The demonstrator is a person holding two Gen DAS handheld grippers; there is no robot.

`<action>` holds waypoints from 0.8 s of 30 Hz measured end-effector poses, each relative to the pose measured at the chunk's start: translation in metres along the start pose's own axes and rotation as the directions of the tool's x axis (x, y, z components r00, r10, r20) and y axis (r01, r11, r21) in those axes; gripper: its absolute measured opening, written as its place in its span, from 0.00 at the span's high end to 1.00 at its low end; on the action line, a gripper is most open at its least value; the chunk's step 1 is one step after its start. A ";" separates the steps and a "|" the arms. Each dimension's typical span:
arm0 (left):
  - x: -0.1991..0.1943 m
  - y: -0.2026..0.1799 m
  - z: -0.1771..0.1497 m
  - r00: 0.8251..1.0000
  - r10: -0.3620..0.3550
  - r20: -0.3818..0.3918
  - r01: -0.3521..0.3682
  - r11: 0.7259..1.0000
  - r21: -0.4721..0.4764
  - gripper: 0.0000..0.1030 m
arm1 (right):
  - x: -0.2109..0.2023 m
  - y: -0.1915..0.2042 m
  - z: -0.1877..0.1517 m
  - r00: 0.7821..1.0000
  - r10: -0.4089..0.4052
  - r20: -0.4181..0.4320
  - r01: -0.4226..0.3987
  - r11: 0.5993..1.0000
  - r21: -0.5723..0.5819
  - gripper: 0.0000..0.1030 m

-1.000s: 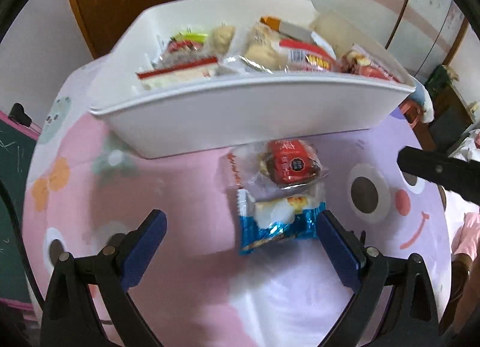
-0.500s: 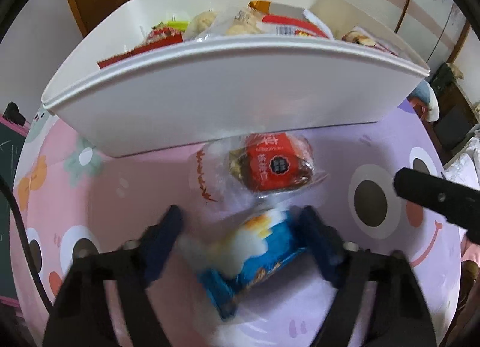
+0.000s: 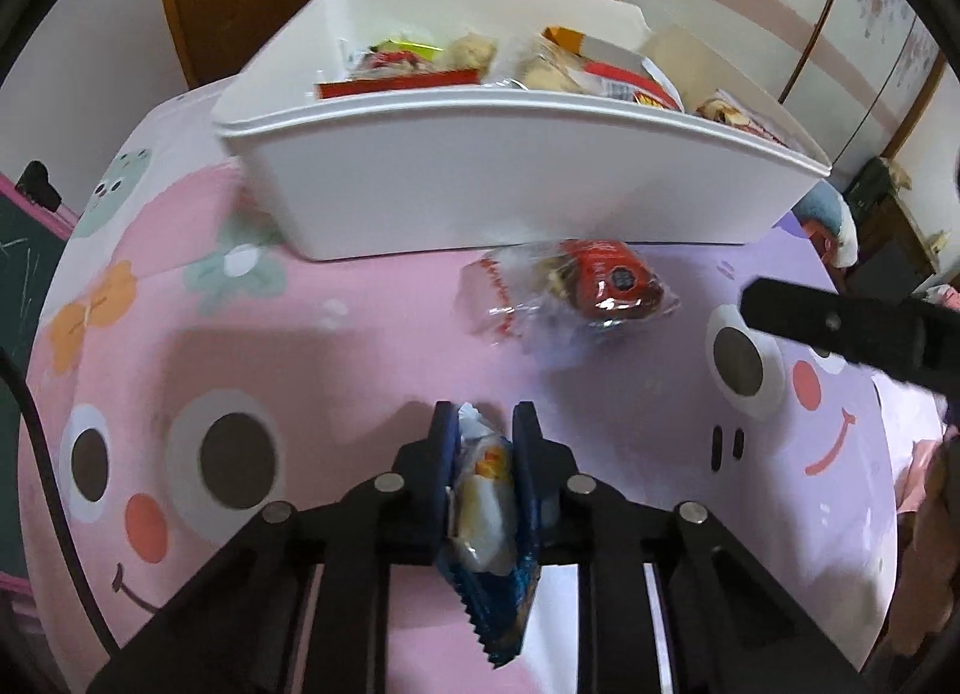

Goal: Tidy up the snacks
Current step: 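Grasp the blue packet with the left tool while the right tool grasps the red candy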

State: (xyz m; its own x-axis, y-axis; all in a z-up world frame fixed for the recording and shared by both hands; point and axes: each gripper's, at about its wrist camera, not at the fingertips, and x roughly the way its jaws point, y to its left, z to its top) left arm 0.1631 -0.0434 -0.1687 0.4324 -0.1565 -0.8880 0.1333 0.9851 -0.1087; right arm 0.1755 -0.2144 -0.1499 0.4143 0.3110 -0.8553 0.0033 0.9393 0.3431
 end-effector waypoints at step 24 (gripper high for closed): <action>-0.044 0.057 -0.009 0.985 -0.131 0.109 0.145 0.981 -0.131 0.91 | 0.076 0.063 0.030 0.989 -0.117 -0.087 0.106 0.986 -0.129 0.30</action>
State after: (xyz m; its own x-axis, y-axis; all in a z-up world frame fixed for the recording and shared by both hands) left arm 0.1441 0.0204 -0.1398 0.5059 -0.2914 -0.8119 0.0767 0.9527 -0.2942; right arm 0.2347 -0.1363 -0.1815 0.3299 0.2100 -0.9204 -0.0708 0.9777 0.1977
